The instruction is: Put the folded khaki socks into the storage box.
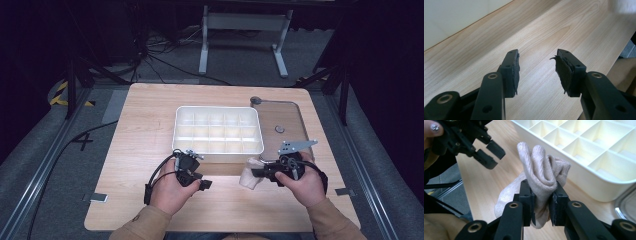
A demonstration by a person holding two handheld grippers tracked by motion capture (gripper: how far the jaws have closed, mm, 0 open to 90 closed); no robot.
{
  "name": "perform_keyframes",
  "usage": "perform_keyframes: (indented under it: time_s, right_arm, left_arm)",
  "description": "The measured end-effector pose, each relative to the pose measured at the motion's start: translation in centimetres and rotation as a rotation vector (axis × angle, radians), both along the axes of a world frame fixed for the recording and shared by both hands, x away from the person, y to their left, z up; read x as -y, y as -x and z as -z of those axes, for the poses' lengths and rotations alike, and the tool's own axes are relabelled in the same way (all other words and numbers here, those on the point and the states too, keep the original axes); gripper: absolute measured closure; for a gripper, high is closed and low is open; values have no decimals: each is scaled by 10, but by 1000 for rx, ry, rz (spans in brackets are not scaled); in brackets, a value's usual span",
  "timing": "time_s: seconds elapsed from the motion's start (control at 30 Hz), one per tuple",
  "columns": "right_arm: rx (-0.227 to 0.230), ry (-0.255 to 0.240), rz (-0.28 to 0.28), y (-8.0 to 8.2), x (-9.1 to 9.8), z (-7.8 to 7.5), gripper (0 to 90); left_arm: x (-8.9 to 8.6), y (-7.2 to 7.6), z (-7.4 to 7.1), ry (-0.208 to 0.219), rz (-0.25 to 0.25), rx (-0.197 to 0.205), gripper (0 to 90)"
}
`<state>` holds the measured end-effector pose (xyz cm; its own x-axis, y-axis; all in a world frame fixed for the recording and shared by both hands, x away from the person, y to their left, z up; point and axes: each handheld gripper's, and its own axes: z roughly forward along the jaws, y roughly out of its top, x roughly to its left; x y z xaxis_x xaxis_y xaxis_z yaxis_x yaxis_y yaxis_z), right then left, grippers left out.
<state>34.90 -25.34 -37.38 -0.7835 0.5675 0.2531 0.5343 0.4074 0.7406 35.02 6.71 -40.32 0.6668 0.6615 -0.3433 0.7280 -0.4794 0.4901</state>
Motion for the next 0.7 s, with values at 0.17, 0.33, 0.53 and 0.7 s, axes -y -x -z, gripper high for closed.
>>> perform_keyframes:
  time_s: [0.17,0.33,0.53,0.7]
  right_arm:
    - [6,9,15,-8,6,-10,752]
    - [20,24,23,-12,9,-16,751]
    - [37,46,25,-19,14,-29,750]
    - [55,72,31,-24,17,-39,749]
  left_arm:
    - [-4,1,0,2,-13,0,539]
    - [-6,1,-2,3,-18,7,538]
    - [-10,1,-3,4,-36,5,535]
    - [-15,2,-4,7,-56,5,528]
